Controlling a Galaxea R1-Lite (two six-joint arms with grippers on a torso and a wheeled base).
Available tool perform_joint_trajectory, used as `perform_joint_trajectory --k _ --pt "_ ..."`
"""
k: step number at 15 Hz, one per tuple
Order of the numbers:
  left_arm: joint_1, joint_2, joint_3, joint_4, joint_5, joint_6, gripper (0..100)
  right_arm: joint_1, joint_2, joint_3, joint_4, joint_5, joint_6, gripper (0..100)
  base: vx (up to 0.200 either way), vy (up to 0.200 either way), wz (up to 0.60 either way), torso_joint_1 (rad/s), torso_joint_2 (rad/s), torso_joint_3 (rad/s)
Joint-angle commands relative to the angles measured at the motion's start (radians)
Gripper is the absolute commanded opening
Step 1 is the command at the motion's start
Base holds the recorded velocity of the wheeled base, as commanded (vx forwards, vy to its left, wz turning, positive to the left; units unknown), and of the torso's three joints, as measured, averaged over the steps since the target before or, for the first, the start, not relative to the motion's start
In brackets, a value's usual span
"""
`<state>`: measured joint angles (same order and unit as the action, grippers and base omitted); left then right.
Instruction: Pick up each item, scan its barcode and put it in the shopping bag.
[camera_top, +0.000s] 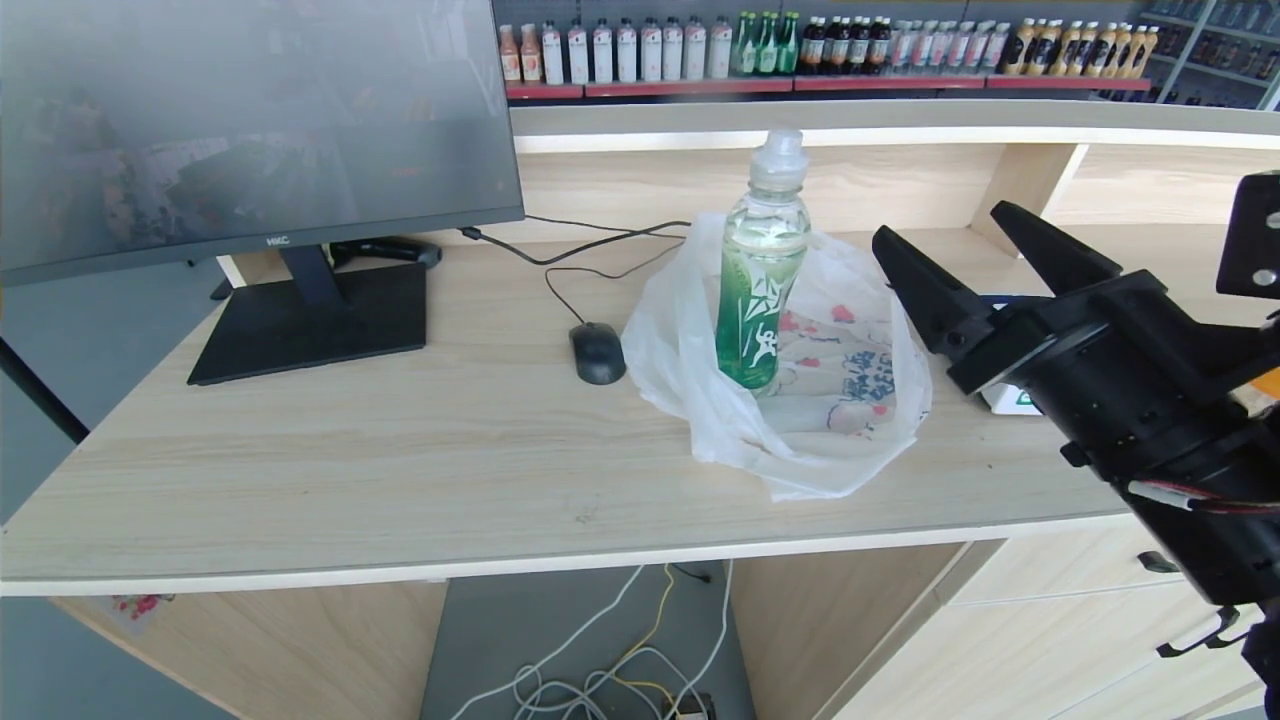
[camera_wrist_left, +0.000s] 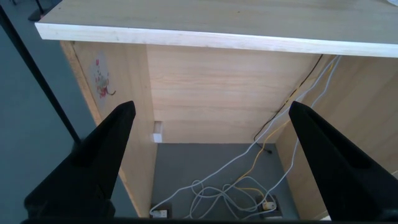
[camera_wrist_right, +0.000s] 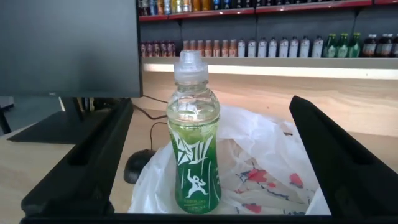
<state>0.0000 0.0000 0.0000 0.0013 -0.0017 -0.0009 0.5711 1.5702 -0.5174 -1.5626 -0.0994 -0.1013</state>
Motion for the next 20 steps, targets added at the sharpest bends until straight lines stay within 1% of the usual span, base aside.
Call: perform_joint_trajectory --k 1,2,5,12,17,20 --pt "0.0 0.0 0.0 0.0 0.0 -0.001 100 0.001 -0.013 0.007 -0.004 0.0 0.0 100 0.0 0.0 0.0 0.0 0.0 0.0" --pt "0.0 0.0 0.0 0.0 0.0 -0.001 100 0.001 -0.024 0.019 -0.005 0.001 0.0 100 0.0 0.0 0.0 0.0 0.0 0.0" --pt "0.0 0.0 0.0 0.0 0.0 -0.001 100 0.001 -0.045 0.06 -0.007 0.001 0.002 100 -0.2 0.0 0.0 -0.001 0.0 0.002" --pt "0.0 0.0 0.0 0.0 0.0 -0.001 100 0.001 -0.032 0.106 -0.007 0.0 -0.002 100 0.0 0.0 0.0 0.0 0.0 0.0" --pt "0.0 0.0 0.0 0.0 0.0 -0.001 100 0.001 -0.019 0.14 -0.007 0.001 -0.003 100 0.0 -0.2 0.0 0.011 0.0 0.003" --pt "0.0 0.0 0.0 0.0 0.0 -0.001 100 0.001 -0.01 0.135 -0.007 0.001 -0.003 100 0.0 -0.2 0.0 0.004 0.0 0.001"
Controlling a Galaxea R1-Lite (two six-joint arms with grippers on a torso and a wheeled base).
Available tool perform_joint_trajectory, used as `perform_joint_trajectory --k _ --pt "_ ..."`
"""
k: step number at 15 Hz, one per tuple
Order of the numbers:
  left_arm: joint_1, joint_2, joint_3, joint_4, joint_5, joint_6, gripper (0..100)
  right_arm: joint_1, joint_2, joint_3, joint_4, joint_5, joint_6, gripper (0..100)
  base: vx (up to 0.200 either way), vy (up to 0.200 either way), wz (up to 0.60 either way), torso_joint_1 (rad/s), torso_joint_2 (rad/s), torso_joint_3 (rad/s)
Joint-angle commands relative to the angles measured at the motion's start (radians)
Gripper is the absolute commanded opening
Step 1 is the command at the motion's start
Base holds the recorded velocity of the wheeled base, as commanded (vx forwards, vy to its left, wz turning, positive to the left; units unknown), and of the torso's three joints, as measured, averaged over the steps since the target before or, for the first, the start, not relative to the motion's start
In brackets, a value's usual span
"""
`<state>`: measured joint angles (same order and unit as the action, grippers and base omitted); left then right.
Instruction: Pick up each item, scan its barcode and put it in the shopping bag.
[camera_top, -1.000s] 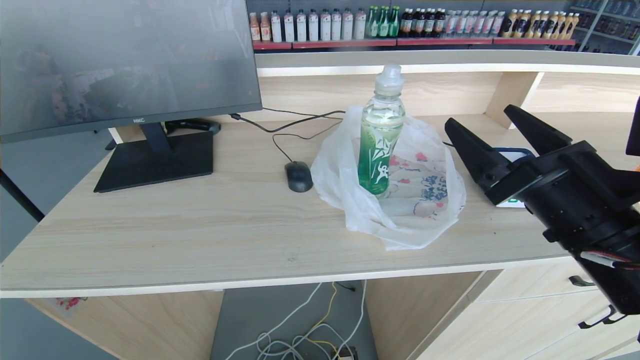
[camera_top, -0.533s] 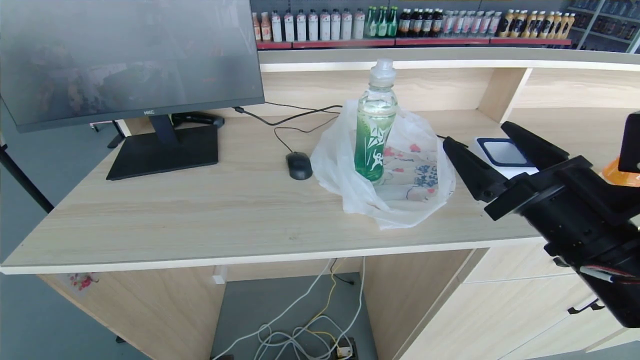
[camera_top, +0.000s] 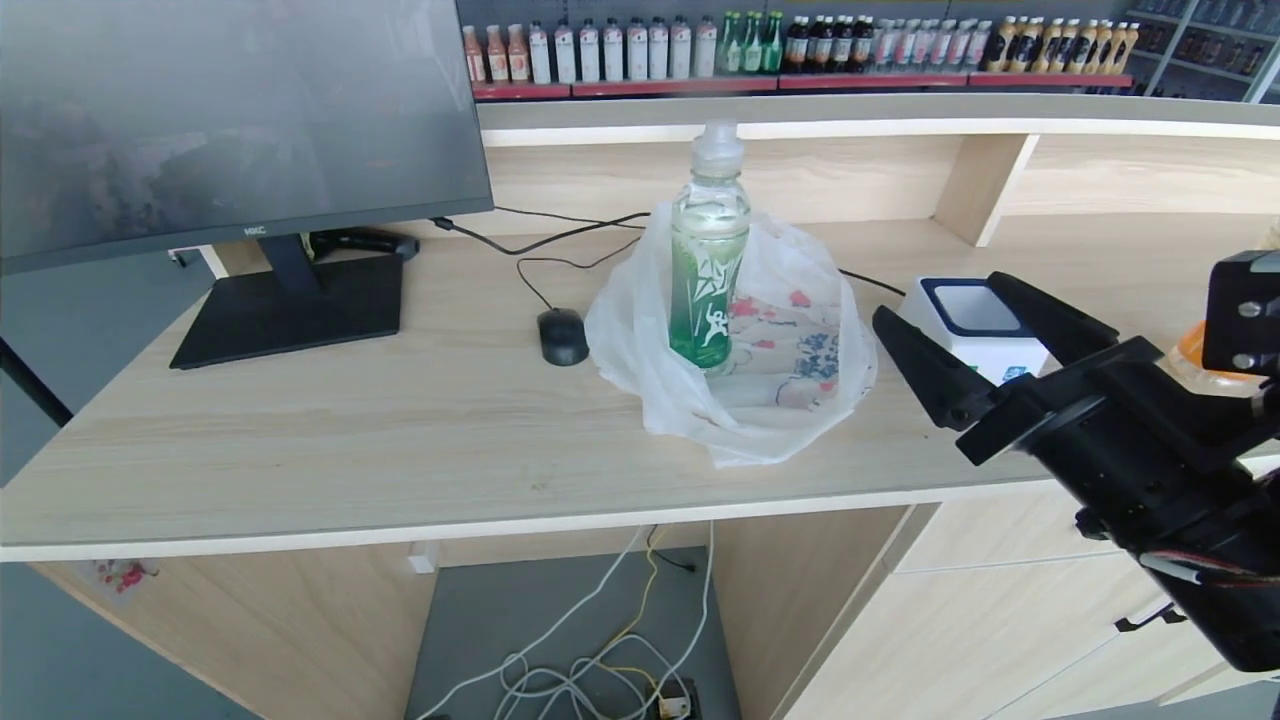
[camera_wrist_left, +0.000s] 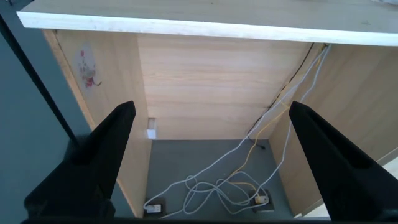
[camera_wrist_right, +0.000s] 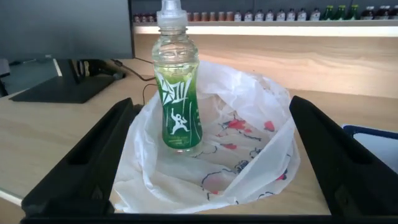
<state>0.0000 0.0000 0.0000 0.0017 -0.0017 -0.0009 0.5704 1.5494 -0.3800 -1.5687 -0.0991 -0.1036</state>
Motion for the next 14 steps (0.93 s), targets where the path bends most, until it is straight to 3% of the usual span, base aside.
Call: perform_joint_trajectory --k 1,14 --pt "0.0 0.0 0.0 0.0 0.0 0.001 100 0.002 0.012 0.0 -0.001 0.001 -0.001 100 0.0 -0.2 0.0 0.002 0.01 0.002" --pt "0.0 0.0 0.0 0.0 0.0 -0.004 100 0.002 0.021 -0.02 -0.002 0.001 -0.001 100 0.0 -0.2 0.0 0.003 0.0 0.003"
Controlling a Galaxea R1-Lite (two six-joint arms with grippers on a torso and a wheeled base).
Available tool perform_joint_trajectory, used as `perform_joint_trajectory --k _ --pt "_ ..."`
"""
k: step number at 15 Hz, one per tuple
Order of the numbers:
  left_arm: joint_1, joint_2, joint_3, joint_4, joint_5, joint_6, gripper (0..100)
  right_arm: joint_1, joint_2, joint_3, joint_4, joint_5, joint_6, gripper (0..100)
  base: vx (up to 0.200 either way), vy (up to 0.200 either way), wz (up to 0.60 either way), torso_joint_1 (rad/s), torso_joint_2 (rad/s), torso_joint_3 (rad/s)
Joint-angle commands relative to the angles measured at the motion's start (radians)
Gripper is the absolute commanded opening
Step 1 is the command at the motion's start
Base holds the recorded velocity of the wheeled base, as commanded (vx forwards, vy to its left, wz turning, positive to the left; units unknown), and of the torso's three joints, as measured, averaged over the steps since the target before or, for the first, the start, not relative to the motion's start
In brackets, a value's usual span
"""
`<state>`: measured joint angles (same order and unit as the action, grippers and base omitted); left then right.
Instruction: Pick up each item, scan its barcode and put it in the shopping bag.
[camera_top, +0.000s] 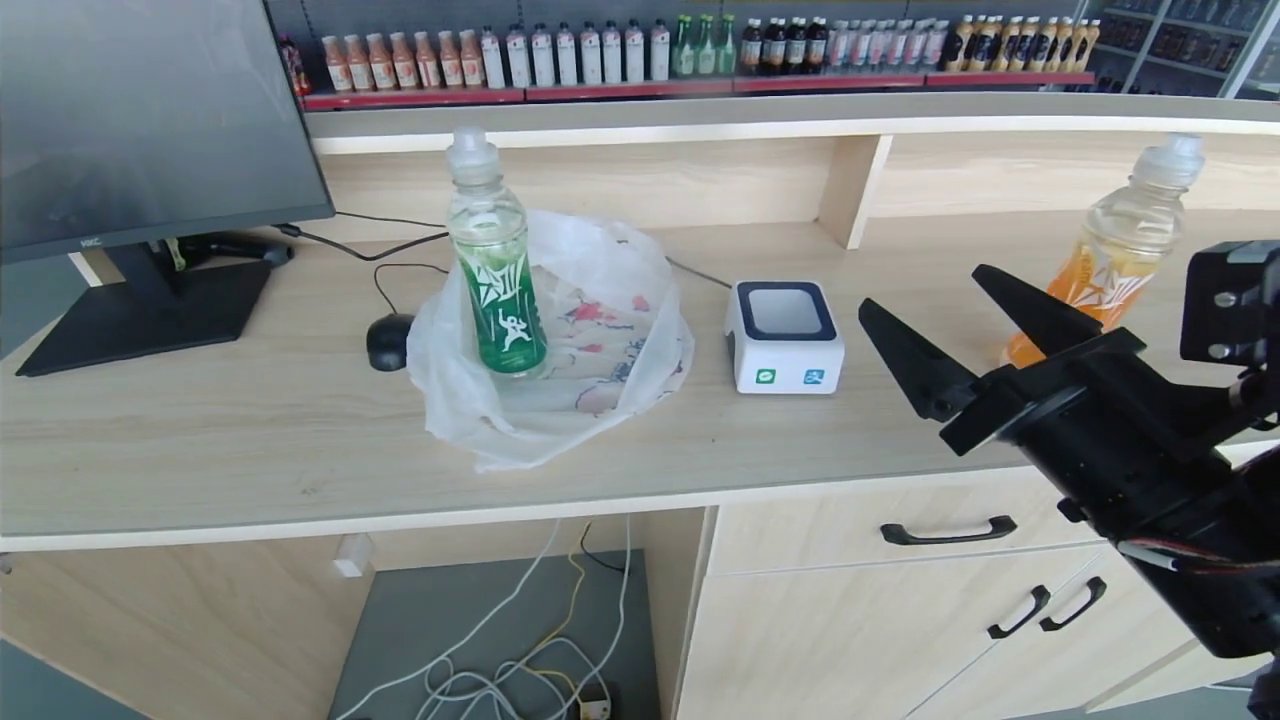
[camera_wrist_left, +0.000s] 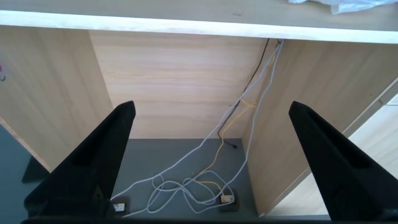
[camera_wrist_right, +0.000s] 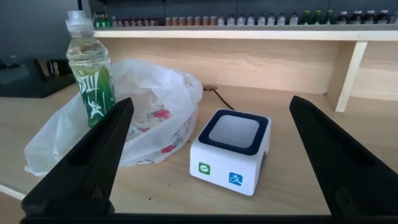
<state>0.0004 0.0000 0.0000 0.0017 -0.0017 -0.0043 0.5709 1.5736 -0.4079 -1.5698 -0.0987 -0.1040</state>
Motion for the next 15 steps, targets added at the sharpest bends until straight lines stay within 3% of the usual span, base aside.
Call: perform_joint_trajectory --k 1,8,11,15 --pt "0.001 0.0 0.0 0.0 0.0 0.0 100 0.0 -0.012 0.017 -0.001 -0.001 0.0 100 0.0 -0.2 0.0 0.002 0.0 0.002" --pt "0.001 0.0 0.0 0.0 0.0 0.0 100 0.0 -0.009 0.044 -0.001 0.001 -0.002 100 0.0 -0.2 0.0 0.001 0.0 0.003" --pt "0.001 0.0 0.0 -0.002 0.0 0.0 100 -0.005 -0.006 0.046 -0.001 -0.001 0.0 100 0.0 0.0 0.0 0.0 0.0 0.0" --pt "0.0 0.0 0.0 0.0 0.0 0.003 100 -0.074 0.0 0.06 -0.001 -0.003 -0.002 100 0.0 0.0 0.0 0.0 0.0 0.0"
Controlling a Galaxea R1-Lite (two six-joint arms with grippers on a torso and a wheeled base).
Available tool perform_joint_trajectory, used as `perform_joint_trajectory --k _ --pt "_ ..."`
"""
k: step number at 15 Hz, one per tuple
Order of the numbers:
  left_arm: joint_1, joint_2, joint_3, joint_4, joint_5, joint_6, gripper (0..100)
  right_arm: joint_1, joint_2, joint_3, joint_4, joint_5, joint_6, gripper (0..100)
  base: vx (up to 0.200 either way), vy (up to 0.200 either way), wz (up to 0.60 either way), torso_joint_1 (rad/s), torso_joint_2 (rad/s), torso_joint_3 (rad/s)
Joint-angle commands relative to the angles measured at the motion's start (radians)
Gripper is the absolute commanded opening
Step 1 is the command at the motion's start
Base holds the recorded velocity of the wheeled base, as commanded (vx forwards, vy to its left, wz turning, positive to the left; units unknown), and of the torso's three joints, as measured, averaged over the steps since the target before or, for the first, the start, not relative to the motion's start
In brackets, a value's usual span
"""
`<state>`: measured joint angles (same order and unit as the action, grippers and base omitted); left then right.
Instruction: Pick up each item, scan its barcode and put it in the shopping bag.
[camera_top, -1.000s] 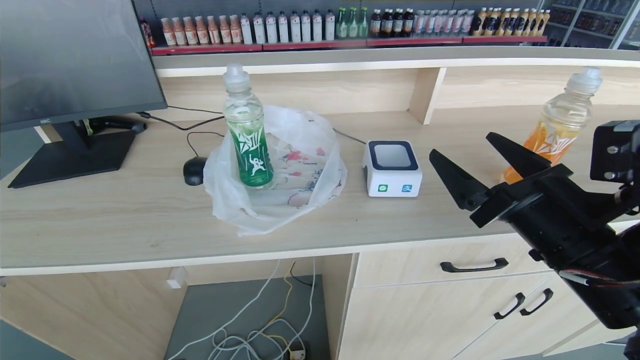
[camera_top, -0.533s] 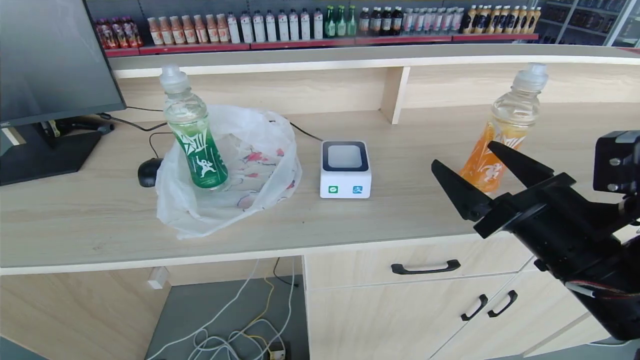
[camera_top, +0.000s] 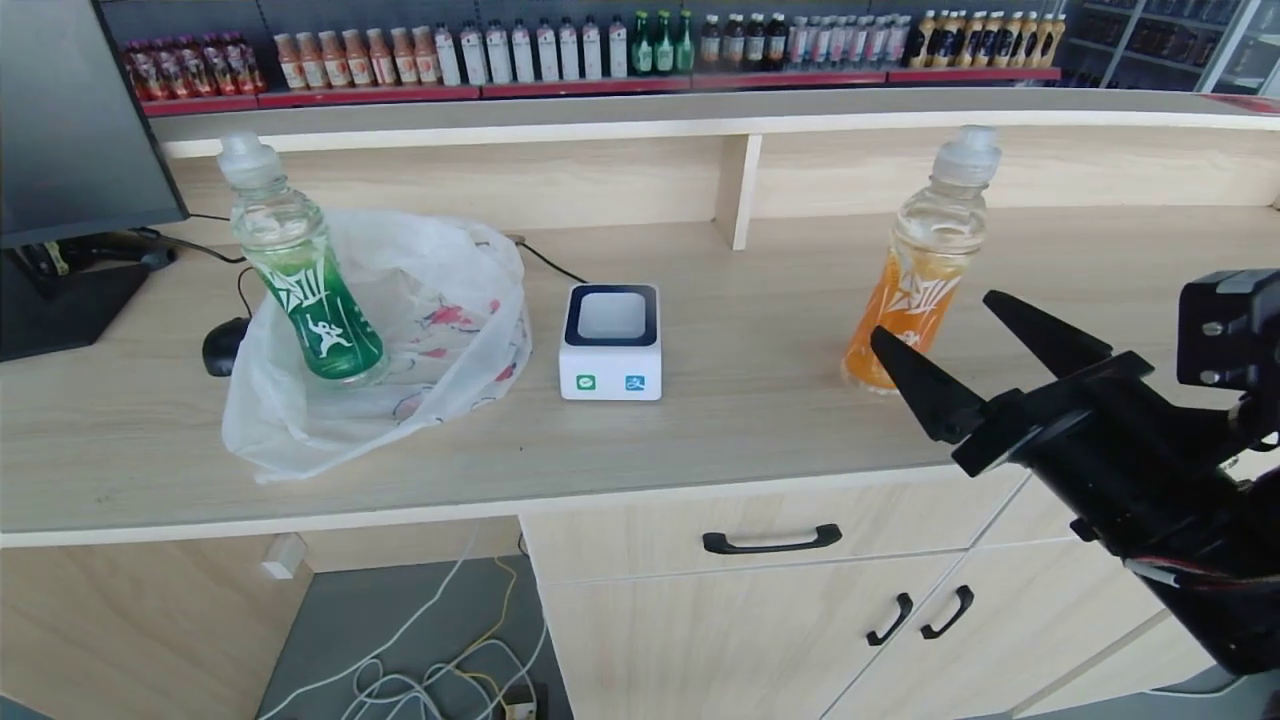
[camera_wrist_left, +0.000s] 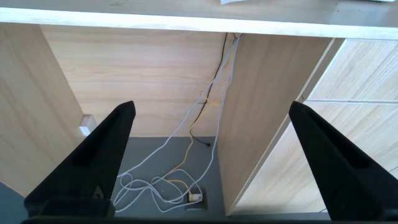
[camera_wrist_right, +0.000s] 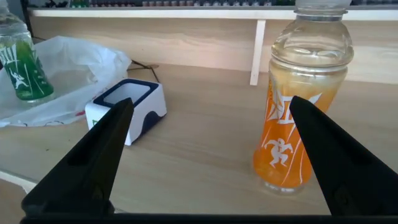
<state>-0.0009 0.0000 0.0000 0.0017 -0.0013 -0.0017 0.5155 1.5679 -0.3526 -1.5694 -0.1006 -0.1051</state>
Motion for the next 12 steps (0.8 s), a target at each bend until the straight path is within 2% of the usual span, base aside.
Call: perform_joint_trajectory --k 1,3,5,12 --pt "0.002 0.0 0.0 0.0 0.0 0.0 100 -0.054 0.009 0.004 -0.001 0.002 0.001 100 0.0 0.0 0.0 0.0 0.0 0.0" --pt "0.002 0.0 0.0 0.0 0.0 0.0 100 -0.058 0.027 0.017 -0.001 0.004 0.002 100 0.0 0.0 0.0 0.0 0.0 0.0" --pt "0.002 0.0 0.0 0.0 0.0 0.0 100 -0.1 0.078 0.006 -0.001 0.004 0.004 100 0.0 0.0 0.0 0.0 0.0 0.0" --pt "0.002 0.0 0.0 0.0 0.0 0.0 100 -0.137 0.179 -0.141 -0.001 0.009 0.007 100 0.0 0.0 0.0 0.0 0.0 0.0"
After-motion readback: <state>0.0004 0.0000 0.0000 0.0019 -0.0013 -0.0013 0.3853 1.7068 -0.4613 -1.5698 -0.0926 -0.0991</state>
